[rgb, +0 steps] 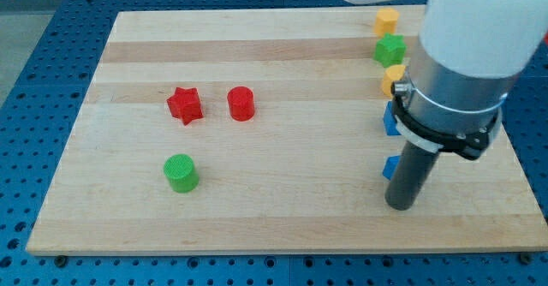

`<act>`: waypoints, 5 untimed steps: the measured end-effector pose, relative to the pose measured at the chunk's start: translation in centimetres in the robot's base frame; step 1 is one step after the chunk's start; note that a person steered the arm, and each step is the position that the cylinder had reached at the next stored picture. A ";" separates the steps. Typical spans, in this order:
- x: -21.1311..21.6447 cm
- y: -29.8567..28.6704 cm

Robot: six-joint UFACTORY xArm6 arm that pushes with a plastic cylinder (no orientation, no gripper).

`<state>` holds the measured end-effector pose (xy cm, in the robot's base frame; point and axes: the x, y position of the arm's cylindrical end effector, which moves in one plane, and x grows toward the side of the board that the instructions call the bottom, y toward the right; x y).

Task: Move blue triangle towards blue cube

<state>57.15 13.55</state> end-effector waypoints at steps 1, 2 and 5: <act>-0.3 0.4; -0.9 0.4; -3.3 -5.8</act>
